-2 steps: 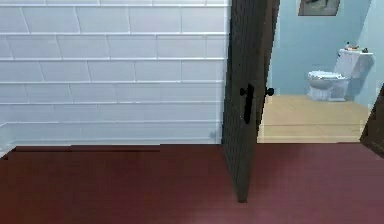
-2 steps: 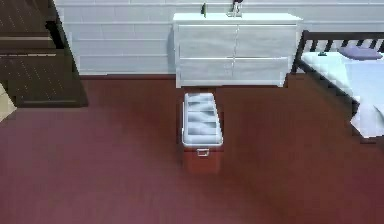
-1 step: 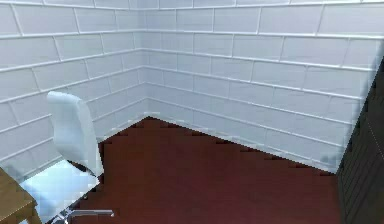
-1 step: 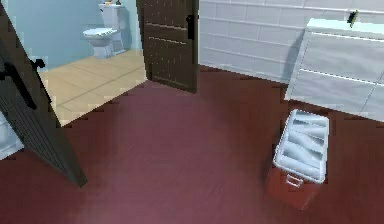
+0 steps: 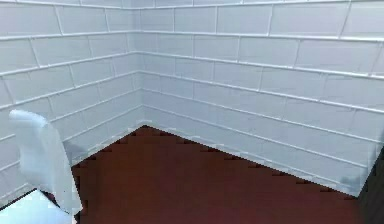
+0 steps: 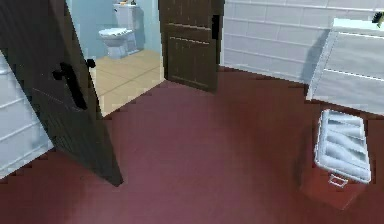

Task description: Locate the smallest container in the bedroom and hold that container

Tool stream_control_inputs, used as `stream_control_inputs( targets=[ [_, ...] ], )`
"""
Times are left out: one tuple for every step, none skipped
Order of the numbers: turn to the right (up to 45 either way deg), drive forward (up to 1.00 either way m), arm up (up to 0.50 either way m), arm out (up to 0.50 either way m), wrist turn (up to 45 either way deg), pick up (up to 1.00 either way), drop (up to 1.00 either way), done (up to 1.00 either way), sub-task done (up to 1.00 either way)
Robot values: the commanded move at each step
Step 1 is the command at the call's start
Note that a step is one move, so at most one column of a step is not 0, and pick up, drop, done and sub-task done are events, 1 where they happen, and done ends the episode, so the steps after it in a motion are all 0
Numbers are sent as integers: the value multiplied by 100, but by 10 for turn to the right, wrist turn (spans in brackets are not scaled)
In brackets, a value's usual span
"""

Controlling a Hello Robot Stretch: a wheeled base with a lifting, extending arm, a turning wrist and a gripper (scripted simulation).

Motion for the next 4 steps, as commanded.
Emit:
stream_control_inputs(
  targets=[
    [-450, 0, 0, 0, 0, 0, 0, 0, 0],
    [-450, 0, 0, 0, 0, 0, 0, 0, 0],
    [-450, 0, 0, 0, 0, 0, 0, 0, 0],
    [-390, 0, 0, 0, 0, 0, 0, 0, 0]
  ],
)
